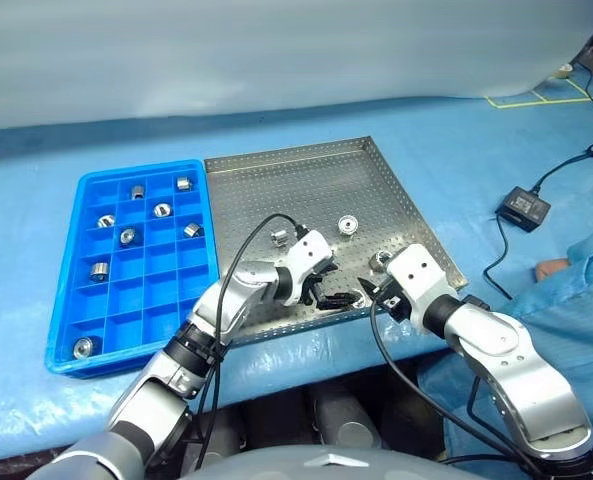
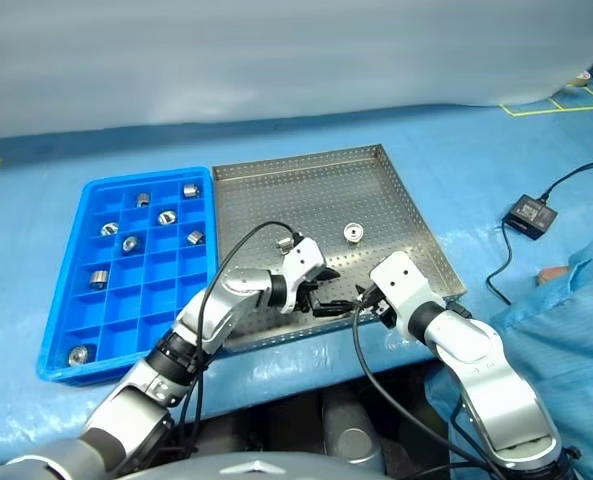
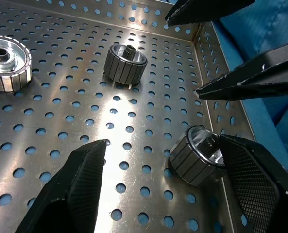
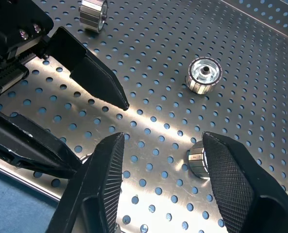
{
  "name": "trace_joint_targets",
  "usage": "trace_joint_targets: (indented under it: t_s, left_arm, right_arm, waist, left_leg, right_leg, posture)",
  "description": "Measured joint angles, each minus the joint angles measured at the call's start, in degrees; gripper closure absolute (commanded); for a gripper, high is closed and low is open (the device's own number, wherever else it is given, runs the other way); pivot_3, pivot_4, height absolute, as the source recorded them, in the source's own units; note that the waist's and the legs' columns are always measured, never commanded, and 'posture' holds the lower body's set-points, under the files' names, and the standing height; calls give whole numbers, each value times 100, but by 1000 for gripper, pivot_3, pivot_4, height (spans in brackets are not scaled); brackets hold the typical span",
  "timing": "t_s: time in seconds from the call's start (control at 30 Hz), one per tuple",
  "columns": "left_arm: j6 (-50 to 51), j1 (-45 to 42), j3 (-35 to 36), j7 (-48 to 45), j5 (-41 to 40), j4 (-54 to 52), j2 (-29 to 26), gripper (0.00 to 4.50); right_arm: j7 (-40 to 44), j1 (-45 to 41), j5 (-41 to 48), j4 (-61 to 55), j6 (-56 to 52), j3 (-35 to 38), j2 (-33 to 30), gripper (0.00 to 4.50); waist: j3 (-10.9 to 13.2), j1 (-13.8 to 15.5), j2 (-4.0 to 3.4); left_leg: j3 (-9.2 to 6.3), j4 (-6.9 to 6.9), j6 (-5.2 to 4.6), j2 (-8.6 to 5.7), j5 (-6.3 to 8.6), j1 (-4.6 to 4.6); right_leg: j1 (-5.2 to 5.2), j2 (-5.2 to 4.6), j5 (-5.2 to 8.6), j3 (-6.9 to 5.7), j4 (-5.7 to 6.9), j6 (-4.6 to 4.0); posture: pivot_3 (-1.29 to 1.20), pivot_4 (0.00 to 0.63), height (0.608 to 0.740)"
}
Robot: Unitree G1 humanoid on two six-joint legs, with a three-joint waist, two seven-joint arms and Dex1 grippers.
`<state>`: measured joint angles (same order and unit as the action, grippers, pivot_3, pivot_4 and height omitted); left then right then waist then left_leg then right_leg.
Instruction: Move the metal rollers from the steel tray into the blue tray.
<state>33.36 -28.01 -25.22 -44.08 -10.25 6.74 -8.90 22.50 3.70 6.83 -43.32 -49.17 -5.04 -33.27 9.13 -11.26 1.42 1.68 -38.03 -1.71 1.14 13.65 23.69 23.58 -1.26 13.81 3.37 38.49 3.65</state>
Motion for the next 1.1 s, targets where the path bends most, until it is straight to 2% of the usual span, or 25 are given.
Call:
trace_joint_targets:
  t_s: [0.2, 0.47, 0.57, 0.67, 0.8, 0.9, 1.0, 1.1]
  left_arm:
    - [86, -1, 183, 27, -111, 0, 111, 499]
    - [79, -71, -66, 35, 75, 333, 247, 499]
    - [-12, -144, -180, 20, 205, 473, 253, 1118]
    - [-66, -197, -336, -11, 315, 468, 307, 2057]
    - [-116, -208, -399, 30, 412, 469, 321, 2057]
    - [-123, -200, -386, 11, 390, 468, 329, 2603]
    - [-130, -208, -298, 44, 389, 436, 315, 3480]
    - [-115, -198, -226, 75, 387, 400, 298, 3480]
  right_arm:
    - [-22, -4, 0, 0, 0, -10, 16, 1813]
    - [-37, -67, 0, 0, 1, -81, 52, 1813]
    - [-45, -66, 0, 0, 1, -101, 57, 1813]
    - [-62, -67, 0, 0, 1, -102, 71, 1813]
    - [-92, -67, 0, 0, 2, -104, 93, 1813]
    - [-122, -67, -1, 0, 3, -117, 127, 1813]
    - [-124, -77, -2, 0, 12, -123, 134, 1813]
    - [-124, -129, -9, 1, 26, -124, 138, 1813]
  waist:
    - [0, -53, 0]
    - [0, -57, -1]
    - [-2, -63, -3]
    - [-4, -56, -6]
    - [-5, -70, -8]
    - [-6, -83, -9]
    - [-7, -90, -10]
    - [-8, -103, -13]
  left_leg:
    - [3, -2, -1, -2, 1, 0]
    - [5, -1, -4, -5, 2, -1]
    - [5, 1, -6, -5, 4, -1]
    - [5, 2, -11, -5, 7, 0]
    - [15, -1, -18, -5, 10, 0]
    - [17, -1, -19, -5, 10, 0]
    - [17, -1, -20, -5, 10, 0]
    - [17, -1, -20, -5, 10, 0]
  right_leg:
    - [0, 0, -2, 7, 0, 5]
    - [0, 0, -2, 11, -2, 8]
    - [0, 0, -1, 12, -6, 9]
    - [-8, -1, -6, 12, -24, 17]
    - [-11, -1, -16, 24, -40, 34]
    - [-11, -2, -17, 26, -41, 35]
    - [-11, -2, -17, 26, -41, 36]
    - [-11, -1, -17, 27, -41, 36]
  posture:
    - [-298, 150, 740]
    - [-307, 150, 740]
    - [-311, 150, 740]
    - [-312, 150, 740]
    - [-308, 150, 740]
    - [-303, 150, 740]
    - [-297, 150, 740]
    - [-287, 150, 740]
